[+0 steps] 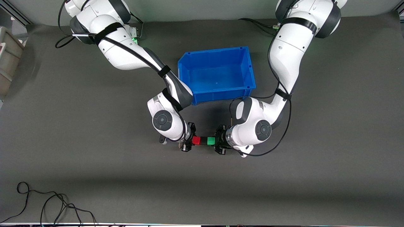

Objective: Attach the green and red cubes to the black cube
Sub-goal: 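Hold the red and green cubes pressed against the black cube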

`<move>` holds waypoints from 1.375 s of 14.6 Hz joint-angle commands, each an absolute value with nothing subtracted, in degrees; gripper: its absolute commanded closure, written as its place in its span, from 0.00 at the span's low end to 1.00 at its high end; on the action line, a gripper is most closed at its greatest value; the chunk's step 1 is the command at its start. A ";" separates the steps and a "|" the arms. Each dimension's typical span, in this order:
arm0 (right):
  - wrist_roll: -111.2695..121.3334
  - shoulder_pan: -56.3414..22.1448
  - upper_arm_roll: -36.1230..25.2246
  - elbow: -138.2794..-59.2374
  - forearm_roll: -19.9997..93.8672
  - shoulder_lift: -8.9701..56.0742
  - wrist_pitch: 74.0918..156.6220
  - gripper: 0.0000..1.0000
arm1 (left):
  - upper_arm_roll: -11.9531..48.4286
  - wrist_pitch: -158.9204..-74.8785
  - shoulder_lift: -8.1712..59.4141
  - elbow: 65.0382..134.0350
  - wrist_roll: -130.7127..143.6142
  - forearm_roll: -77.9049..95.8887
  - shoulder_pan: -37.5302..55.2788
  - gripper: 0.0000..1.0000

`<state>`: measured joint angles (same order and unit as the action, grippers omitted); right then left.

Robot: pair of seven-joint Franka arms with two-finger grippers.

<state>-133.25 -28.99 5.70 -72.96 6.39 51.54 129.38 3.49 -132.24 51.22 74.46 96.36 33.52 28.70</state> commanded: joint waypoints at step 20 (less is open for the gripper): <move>-125.71 -27.43 5.98 -63.30 2.90 48.27 116.93 0.01 | 2.46 -132.71 50.89 76.64 94.23 32.52 26.81 1.00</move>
